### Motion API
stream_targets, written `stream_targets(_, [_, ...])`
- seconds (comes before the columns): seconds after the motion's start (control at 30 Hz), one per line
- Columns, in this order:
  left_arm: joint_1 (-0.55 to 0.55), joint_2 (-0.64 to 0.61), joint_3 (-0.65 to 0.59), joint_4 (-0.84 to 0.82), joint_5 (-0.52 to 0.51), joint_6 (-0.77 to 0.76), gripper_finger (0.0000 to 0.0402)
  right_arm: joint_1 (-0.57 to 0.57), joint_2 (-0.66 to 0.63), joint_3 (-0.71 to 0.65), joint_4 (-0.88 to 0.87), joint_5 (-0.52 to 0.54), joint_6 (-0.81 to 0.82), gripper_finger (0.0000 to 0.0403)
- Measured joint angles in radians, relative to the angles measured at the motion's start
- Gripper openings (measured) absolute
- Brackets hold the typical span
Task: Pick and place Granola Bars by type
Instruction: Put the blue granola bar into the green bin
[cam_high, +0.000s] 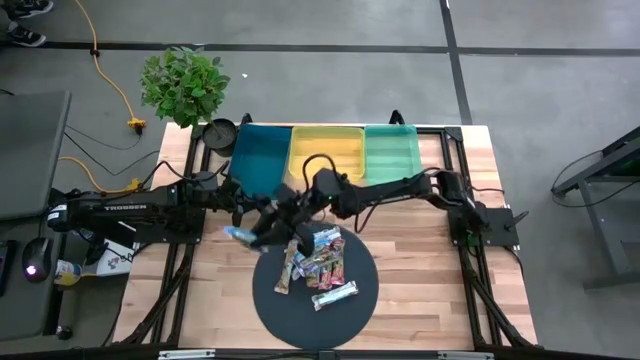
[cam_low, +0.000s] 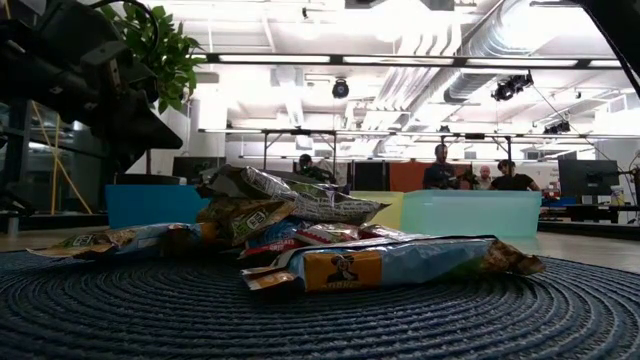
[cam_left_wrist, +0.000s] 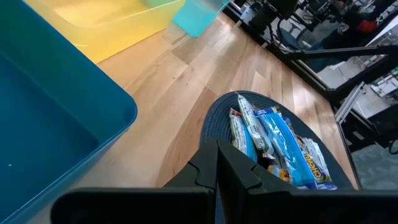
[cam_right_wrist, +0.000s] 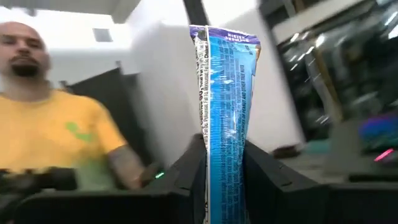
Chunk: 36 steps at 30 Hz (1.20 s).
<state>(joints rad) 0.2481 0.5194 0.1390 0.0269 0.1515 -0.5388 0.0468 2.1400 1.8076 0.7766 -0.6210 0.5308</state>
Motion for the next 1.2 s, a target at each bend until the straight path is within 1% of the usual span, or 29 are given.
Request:
stream_targets(0.07, [0.000,0.000,0.000,0.000,0.000,-0.013,0.0000,-0.018,-0.033,0.000,-0.061,0.049,-0.085,0.0075])
stream_targets(0.13, [0.000,0.000,0.000,0.000,0.000,-0.016,0.0000,-0.038,-0.077,0.000,-0.168,0.108,-0.186,0.0075])
stream_targets(0.23, [0.000,0.000,0.000,0.000,0.000,-0.021,0.0000,-0.061,-0.156,0.000,-0.388,0.259,-0.347,0.0075])
stream_targets(0.37, [0.000,0.000,0.000,0.000,0.000,-0.044,0.0000,-0.075,-0.260,0.000,-0.646,0.541,-0.534,0.0075])
stream_targets(0.5, [0.000,0.000,0.000,0.001,0.001,-0.045,0.0000,-0.082,-0.349,0.000,-0.810,0.835,-0.653,0.0075])
stream_targets(0.67, [0.000,0.000,0.000,0.000,0.010,-0.046,0.0000,-0.100,-0.443,0.000,-1.041,1.212,-0.689,0.0075])
stream_targets(0.73, [0.000,0.000,0.000,0.000,0.020,-0.046,0.0000,-0.110,-0.473,0.000,-1.136,1.328,-0.680,0.0075])
stream_targets(0.77, [0.000,0.000,0.000,0.000,0.022,-0.046,0.0000,-0.118,-0.486,0.000,-1.183,1.368,-0.661,0.0075])
stream_targets(0.87, [0.000,0.000,0.000,0.000,0.023,-0.045,0.0000,-0.152,-0.523,0.000,-1.355,1.441,-0.549,0.0075])
stream_targets(1.0, [0.000,0.000,0.000,0.001,0.023,-0.044,0.0000,-0.227,-0.557,0.000,-1.634,1.489,-0.309,0.0075])
stream_targets(1.1, [0.000,0.000,0.000,0.001,0.022,-0.043,0.0000,-0.295,-0.559,-0.005,-1.822,1.480,-0.163,0.0075])
stream_targets(1.2, [0.000,0.000,0.000,0.001,0.022,-0.042,0.0000,-0.366,-0.552,-0.008,-1.945,1.418,-0.105,0.0075])
